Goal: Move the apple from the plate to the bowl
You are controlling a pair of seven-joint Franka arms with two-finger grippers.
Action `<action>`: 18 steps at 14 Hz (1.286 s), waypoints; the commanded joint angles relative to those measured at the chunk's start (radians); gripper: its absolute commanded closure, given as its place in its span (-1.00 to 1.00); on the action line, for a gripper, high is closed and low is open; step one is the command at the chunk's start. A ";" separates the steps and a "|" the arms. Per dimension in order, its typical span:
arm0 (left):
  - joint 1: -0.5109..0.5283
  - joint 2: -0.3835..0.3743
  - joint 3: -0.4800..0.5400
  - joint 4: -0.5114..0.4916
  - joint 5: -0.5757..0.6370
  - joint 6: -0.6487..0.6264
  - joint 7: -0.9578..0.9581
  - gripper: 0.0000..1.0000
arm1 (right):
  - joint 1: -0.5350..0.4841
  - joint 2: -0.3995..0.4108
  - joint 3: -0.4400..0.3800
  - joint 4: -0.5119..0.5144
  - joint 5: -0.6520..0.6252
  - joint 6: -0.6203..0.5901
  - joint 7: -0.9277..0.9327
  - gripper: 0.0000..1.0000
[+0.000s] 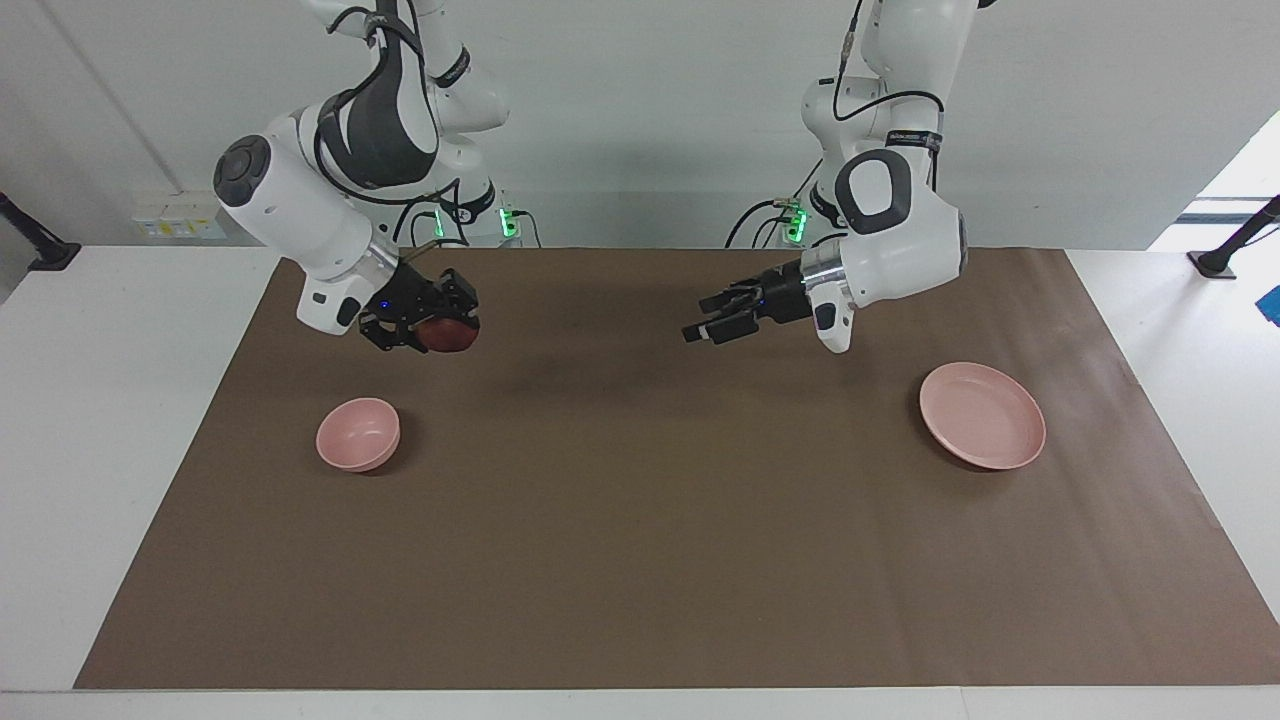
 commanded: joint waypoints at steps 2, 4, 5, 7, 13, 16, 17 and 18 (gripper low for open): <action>0.006 -0.010 -0.007 0.048 0.291 -0.004 0.001 -1.00 | 0.009 0.094 0.007 0.026 -0.289 0.118 -0.054 1.00; 0.009 -0.013 -0.007 0.053 0.345 -0.006 0.002 -1.00 | 0.011 0.127 0.011 0.029 -0.426 0.190 -0.054 1.00; 0.009 -0.013 -0.007 0.065 0.393 -0.006 0.002 -1.00 | 0.011 0.140 0.011 0.031 -0.492 0.222 -0.054 1.00; 0.009 -0.013 -0.006 0.083 0.476 -0.013 0.002 -1.00 | 0.006 0.170 0.011 0.029 -0.577 0.282 -0.054 1.00; 0.068 -0.022 0.056 0.180 0.628 -0.153 0.198 -1.00 | -0.026 0.207 0.009 -0.001 -0.646 0.355 -0.074 1.00; 0.067 -0.024 0.145 0.209 0.694 -0.176 0.397 -1.00 | -0.026 0.232 0.009 -0.003 -0.647 0.387 -0.069 1.00; 0.068 -0.029 0.168 0.214 0.726 -0.182 0.466 -1.00 | -0.027 0.236 0.009 -0.003 -0.647 0.391 -0.068 1.00; 0.068 -0.030 0.188 0.223 0.755 -0.182 0.534 -1.00 | -0.032 0.238 0.009 -0.006 -0.647 0.393 -0.066 1.00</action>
